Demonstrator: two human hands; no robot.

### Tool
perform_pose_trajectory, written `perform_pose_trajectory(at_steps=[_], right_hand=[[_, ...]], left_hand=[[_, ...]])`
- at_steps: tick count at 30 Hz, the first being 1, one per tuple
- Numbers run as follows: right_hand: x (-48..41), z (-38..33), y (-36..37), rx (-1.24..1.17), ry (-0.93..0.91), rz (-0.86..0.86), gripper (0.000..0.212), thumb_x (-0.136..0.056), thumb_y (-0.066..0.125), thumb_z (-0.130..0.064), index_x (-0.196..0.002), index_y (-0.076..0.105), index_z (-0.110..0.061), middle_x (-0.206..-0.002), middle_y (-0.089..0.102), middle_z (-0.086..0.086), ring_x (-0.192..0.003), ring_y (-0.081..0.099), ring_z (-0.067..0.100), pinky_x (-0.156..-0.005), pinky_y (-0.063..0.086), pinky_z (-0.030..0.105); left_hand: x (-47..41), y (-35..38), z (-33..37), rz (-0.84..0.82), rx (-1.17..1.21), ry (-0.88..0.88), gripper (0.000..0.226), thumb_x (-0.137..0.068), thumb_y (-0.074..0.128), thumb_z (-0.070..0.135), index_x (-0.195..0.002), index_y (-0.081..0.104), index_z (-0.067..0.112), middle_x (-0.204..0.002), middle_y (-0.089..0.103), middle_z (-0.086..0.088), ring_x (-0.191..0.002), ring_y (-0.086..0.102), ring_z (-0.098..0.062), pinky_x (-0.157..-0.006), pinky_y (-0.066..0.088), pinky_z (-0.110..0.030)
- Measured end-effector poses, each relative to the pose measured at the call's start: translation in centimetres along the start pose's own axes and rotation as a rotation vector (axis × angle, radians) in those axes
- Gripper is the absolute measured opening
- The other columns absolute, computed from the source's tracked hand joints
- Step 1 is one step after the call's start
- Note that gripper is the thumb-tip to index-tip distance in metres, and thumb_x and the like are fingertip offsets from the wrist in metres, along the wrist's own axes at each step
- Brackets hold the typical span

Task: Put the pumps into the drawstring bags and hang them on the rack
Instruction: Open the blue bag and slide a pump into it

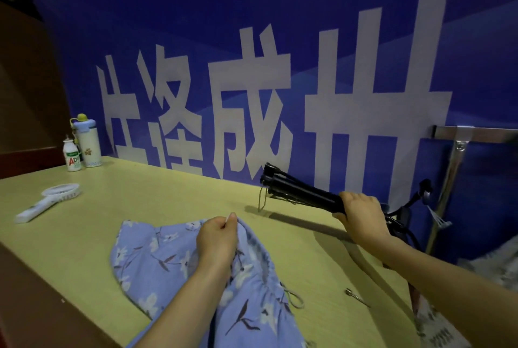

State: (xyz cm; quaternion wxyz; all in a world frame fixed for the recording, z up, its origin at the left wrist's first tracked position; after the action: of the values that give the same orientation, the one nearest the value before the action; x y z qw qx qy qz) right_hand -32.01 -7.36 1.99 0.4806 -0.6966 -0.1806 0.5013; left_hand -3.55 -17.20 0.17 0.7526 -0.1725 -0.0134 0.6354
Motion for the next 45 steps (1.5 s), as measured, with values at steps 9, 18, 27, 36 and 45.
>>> perform_pose_trajectory(at_steps=[9, 18, 27, 36, 45], right_hand=[[4.7, -3.3, -10.9, -0.227, -0.13, 0.213, 0.032, -0.087, 0.062, -0.028, -0.116, 0.055, -0.016, -0.099, 0.063, 0.003, -0.091, 0.056, 0.023, -0.087, 0.04, 0.037], [10.5, -9.3, -20.1, -0.205, -0.438, 0.318, 0.036, -0.083, 0.067, -0.025, -0.115, 0.056, -0.013, -0.101, 0.066, 0.007, -0.093, 0.061, 0.025, -0.091, 0.043, 0.042], [16.3, -16.5, -24.6, -0.023, -0.788, 0.481, 0.047, -0.072, 0.077, -0.025, -0.113, 0.061, -0.009, -0.103, 0.07, 0.009, -0.09, 0.067, 0.026, -0.083, 0.051, 0.04], [17.5, -17.8, -24.7, 0.049, -0.82, 0.474, 0.043, -0.075, 0.074, -0.031, -0.112, 0.06, -0.015, -0.1, 0.07, 0.003, -0.088, 0.066, 0.023, -0.085, 0.049, 0.037], [15.7, -20.4, -24.6, 0.187, -0.845, 0.389, 0.034, -0.081, 0.069, -0.03, -0.112, 0.06, -0.018, -0.097, 0.068, 0.001, -0.087, 0.064, 0.023, -0.091, 0.044, 0.038]], left_hand=[[4.2, -9.3, 3.4, 0.2, 0.069, -0.017, 0.054, -0.096, 0.05, 0.022, -0.05, 0.023, 0.013, -0.05, 0.019, -0.008, -0.048, 0.018, -0.022, -0.053, 0.017, -0.03], [8.8, -20.2, 5.0, 0.373, -0.067, -0.057, 0.048, -0.096, 0.049, 0.029, -0.052, 0.039, 0.012, -0.051, 0.036, -0.009, -0.048, 0.033, -0.022, -0.047, 0.025, -0.029], [11.1, -24.6, 8.7, 0.384, -0.061, 0.053, 0.036, -0.09, 0.056, 0.018, -0.055, 0.052, 0.02, -0.069, 0.057, -0.006, -0.075, 0.056, -0.026, -0.079, 0.051, -0.037], [11.5, -24.3, 10.0, 0.045, 0.153, 0.025, 0.029, -0.089, 0.059, 0.013, -0.062, 0.068, 0.009, -0.064, 0.066, -0.012, -0.059, 0.06, -0.021, -0.067, 0.049, -0.032], [12.4, -22.6, 11.3, 0.332, -0.819, 0.281, 0.041, -0.094, 0.05, 0.034, -0.058, 0.052, 0.014, -0.058, 0.05, -0.005, -0.06, 0.049, -0.025, -0.047, 0.026, -0.024]])
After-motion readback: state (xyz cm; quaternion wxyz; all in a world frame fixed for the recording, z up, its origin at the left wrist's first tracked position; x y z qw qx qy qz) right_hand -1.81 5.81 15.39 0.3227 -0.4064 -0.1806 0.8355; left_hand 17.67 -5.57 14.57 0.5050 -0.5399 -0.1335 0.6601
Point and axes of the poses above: each hand's wrist, its own x-axis away from the middle knuckle, its own y-axis out of the palm, z = x × y, the point moved 8 cm from there along -x, towards the middle knuckle
